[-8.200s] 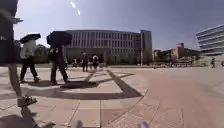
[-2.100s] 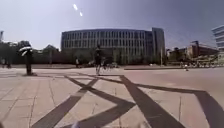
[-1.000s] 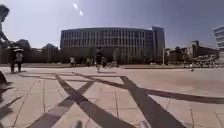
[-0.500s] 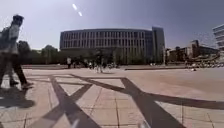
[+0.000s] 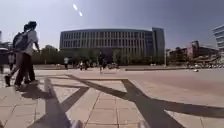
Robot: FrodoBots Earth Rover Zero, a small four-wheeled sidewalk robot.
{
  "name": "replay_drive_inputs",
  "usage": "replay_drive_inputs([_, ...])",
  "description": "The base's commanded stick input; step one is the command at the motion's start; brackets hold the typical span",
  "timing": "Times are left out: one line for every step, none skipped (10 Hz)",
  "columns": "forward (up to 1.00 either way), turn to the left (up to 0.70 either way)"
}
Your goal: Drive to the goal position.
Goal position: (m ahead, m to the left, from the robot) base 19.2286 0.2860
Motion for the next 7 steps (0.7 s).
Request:
replay_drive_inputs([0.7,0.08])
replay_drive_inputs([0.7,0.21])
replay_drive_inputs([0.7,0.34])
replay_drive_inputs([0.7,0.03])
replay_drive_inputs([0.7,0.0])
replay_drive_inputs([0.7,0.0])
replay_drive_inputs([0.7,0.0])
